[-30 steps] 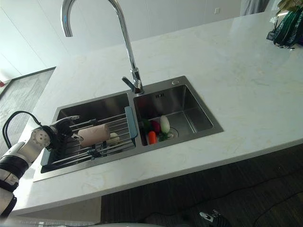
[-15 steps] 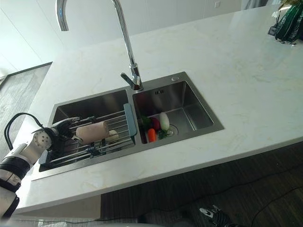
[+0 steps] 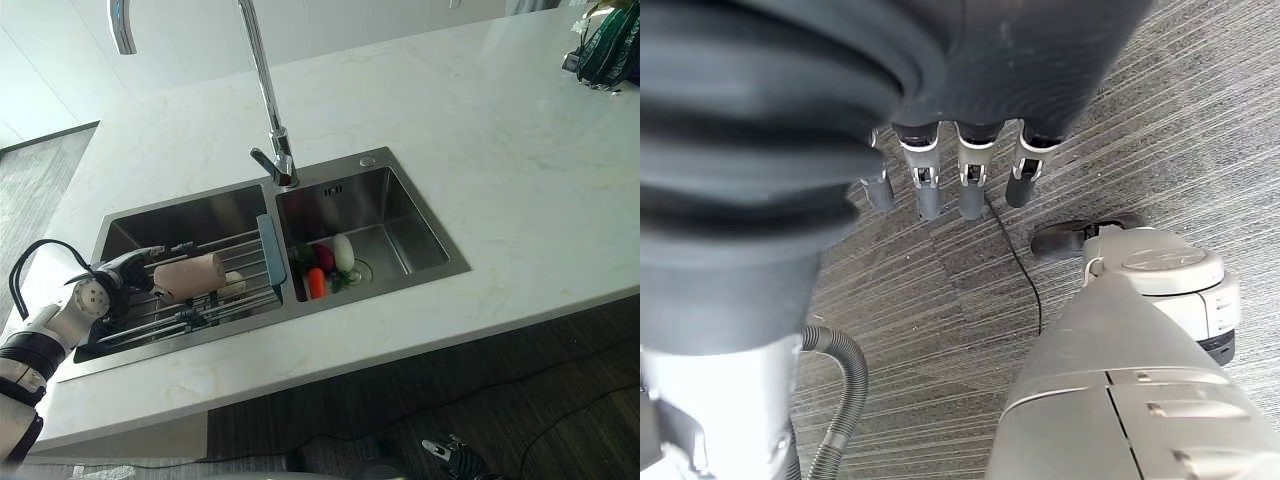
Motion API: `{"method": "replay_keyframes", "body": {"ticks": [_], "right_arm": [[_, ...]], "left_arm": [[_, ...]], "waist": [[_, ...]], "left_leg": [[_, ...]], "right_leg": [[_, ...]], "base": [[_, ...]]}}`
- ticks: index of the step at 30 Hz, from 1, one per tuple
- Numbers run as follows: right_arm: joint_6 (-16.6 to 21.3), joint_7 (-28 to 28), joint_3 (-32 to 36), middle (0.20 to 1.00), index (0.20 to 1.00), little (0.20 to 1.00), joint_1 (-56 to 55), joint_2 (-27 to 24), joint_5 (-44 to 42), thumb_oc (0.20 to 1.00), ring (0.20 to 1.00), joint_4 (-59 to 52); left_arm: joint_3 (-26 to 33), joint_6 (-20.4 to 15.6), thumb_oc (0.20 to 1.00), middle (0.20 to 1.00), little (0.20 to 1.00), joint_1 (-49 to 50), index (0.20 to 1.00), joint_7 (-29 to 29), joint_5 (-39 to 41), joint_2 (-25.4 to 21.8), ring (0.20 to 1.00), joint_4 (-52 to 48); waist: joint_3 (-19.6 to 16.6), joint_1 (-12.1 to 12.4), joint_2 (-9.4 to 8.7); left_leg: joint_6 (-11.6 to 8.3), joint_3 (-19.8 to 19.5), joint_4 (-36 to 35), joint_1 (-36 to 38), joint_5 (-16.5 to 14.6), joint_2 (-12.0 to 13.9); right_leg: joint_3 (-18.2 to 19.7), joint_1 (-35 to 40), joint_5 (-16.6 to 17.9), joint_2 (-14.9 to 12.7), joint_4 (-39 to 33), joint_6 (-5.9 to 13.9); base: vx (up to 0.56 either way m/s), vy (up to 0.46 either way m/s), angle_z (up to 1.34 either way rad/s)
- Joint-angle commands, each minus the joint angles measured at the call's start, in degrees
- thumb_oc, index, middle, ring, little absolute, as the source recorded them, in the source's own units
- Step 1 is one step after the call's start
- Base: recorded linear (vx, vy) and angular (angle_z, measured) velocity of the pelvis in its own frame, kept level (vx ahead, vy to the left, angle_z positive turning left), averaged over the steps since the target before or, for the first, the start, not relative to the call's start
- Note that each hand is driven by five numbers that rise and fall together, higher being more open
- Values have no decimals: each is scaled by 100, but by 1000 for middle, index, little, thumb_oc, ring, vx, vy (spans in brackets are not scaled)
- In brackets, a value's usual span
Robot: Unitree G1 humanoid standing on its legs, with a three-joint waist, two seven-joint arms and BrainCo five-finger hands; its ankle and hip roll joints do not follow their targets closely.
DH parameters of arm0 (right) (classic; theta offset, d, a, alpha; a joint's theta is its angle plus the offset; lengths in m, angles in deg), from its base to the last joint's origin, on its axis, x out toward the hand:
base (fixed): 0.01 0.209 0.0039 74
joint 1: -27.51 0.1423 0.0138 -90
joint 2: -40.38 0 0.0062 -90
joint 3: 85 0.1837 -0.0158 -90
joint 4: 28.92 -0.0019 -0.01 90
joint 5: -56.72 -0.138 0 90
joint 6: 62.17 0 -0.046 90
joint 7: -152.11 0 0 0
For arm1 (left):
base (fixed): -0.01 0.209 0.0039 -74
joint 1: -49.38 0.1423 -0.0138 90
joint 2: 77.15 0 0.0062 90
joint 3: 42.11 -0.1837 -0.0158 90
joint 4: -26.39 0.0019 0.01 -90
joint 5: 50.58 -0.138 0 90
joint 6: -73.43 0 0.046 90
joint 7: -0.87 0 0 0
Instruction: Place the dishes in the dishwasher.
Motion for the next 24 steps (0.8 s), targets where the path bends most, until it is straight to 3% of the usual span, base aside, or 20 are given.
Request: {"method": "replay_keyframes", "body": {"ticks": [1,9,24], "right_arm": [[7,80,-145,1000,1000,1000,192,-227,-164,1000,1000,-207],[0,62,-170,1000,1000,1000,241,-202,-233,1000,1000,-200],[15,6,-166,1000,1000,1000,260,-204,-267,1000,1000,-276]], "left_arm": [[230,-57,1000,1000,1000,-473,1000,180,-248,-90,1000,317],[-36,-34,1000,1000,1000,-392,1000,296,-902,41,1000,290],[-83,154,1000,1000,1000,-216,1000,372,-930,316,1000,423]], "waist": [[103,-66,-73],[159,-61,-96],[252,-107,-103]], "left_leg": [[53,-114,-2,109,-15,25],[40,-121,-2,84,13,44],[9,-99,-2,73,63,92]], "right_leg": [[12,-270,346,-120,63,337],[10,-297,371,-107,60,338],[26,-329,384,-79,59,319]], "base": [[-36,-2,-4],[-24,-18,-5],[0,0,0]]}}
